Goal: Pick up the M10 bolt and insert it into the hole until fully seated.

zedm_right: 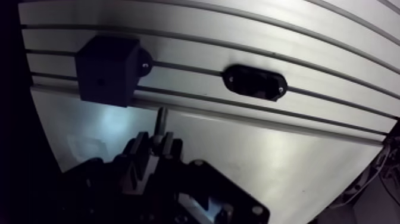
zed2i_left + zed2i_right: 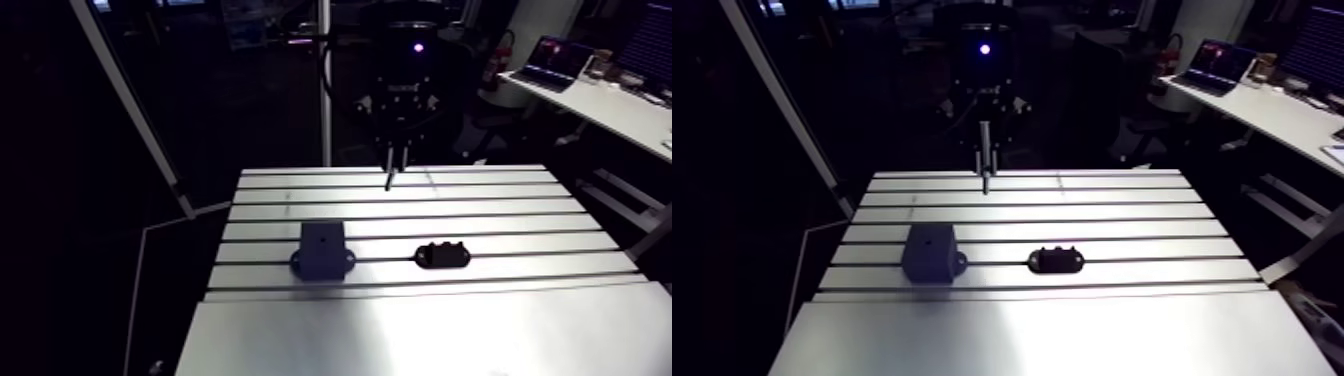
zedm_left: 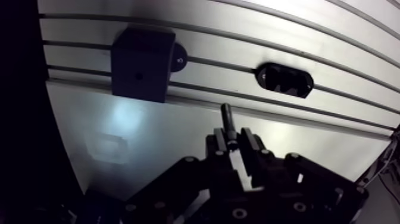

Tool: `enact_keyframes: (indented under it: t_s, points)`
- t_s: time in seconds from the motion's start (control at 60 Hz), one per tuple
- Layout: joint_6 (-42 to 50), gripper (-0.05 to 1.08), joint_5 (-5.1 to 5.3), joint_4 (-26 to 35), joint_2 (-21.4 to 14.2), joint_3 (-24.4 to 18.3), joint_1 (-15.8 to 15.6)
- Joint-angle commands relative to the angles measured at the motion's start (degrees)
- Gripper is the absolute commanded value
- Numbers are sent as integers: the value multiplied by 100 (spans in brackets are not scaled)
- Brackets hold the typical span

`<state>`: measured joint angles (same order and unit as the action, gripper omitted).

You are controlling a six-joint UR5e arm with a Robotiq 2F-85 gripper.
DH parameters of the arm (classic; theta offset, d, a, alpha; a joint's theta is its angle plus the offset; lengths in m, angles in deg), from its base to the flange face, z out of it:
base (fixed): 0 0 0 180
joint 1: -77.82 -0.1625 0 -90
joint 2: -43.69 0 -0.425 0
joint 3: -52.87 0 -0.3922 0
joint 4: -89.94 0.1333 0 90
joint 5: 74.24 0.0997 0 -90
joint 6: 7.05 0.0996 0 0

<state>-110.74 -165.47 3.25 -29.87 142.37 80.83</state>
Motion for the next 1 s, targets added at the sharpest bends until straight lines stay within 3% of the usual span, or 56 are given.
enact_keyframes:
  t_s: [0.017,0.117,0.4,1.0]
  points:
    - [52,108,-48,228,315,-409,-522]
    - [55,108,-48,236,396,-454,-654]
    - [134,108,-205,228,538,-515,-953]
    - [310,108,-224,193,541,-456,-1310]
